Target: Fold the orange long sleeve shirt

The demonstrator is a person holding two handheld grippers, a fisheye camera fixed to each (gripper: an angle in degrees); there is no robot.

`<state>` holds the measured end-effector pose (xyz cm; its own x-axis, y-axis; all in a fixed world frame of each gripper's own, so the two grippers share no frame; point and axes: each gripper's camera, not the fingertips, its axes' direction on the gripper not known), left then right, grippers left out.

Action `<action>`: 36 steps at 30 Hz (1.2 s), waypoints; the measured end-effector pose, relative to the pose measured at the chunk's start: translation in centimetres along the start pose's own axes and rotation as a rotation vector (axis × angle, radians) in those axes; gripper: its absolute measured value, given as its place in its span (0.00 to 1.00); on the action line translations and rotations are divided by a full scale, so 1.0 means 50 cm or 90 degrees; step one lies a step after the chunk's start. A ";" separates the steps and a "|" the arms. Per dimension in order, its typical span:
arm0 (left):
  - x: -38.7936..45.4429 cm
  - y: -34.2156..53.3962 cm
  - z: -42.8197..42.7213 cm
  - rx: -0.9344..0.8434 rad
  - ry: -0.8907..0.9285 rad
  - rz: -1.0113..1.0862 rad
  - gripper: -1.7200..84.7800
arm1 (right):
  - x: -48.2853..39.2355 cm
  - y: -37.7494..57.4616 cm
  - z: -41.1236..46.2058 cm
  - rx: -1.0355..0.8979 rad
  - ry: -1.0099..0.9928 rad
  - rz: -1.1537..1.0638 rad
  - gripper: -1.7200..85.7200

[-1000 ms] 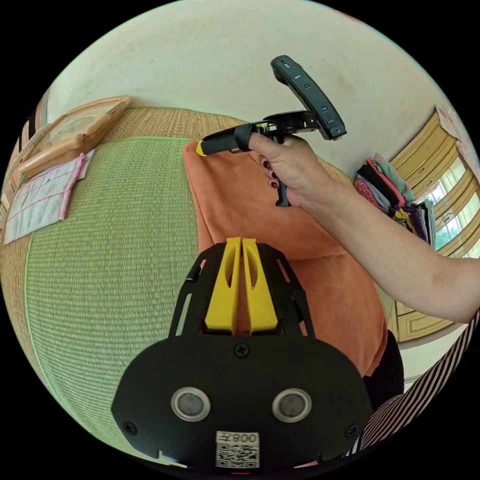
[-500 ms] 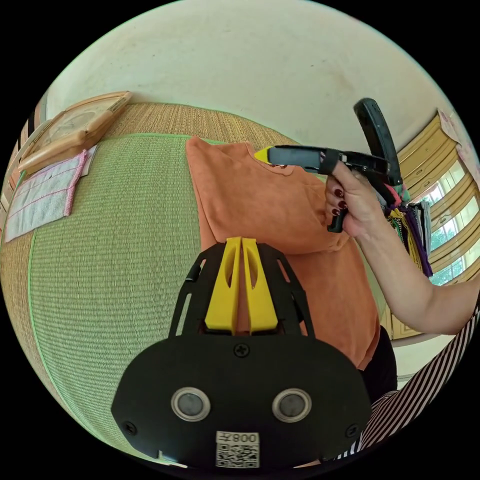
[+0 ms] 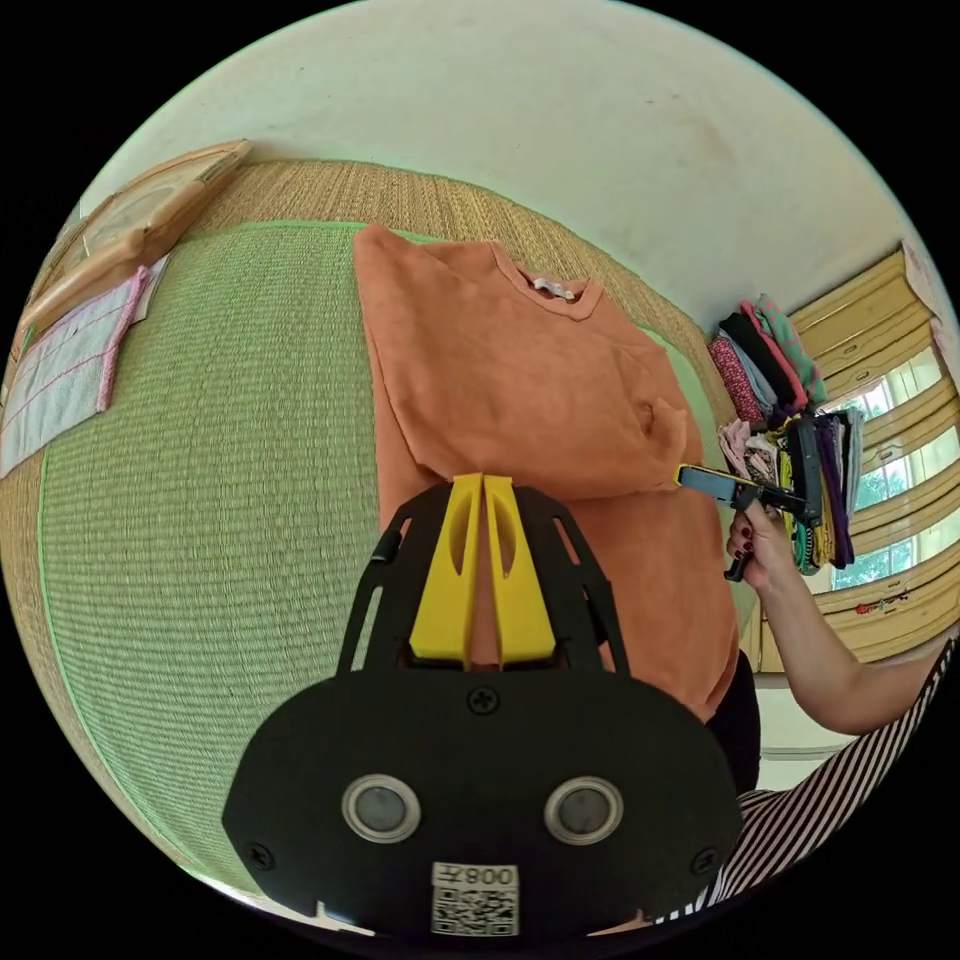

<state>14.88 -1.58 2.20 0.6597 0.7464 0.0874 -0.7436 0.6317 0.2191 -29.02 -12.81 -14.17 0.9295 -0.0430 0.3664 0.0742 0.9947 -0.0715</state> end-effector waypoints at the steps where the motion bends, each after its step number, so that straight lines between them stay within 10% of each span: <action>1: 0.003 0.023 -0.021 0.017 0.005 -0.002 0.02 | 0.010 0.016 -0.021 0.017 -0.026 -0.002 0.02; 19: -0.012 0.565 -0.133 -0.091 0.056 -0.174 0.11 | 0.254 0.621 -0.187 -0.012 -0.138 0.126 0.05; 36: 0.014 0.678 0.026 -0.254 0.045 -0.160 0.14 | 0.284 0.733 -0.076 -0.104 -0.097 0.127 0.12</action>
<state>-9.70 20.09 10.93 0.8257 0.5641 0.0103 -0.5548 0.8152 -0.1661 -11.74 22.68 -15.13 0.8676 0.1790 0.4639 -0.0363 0.9533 -0.2999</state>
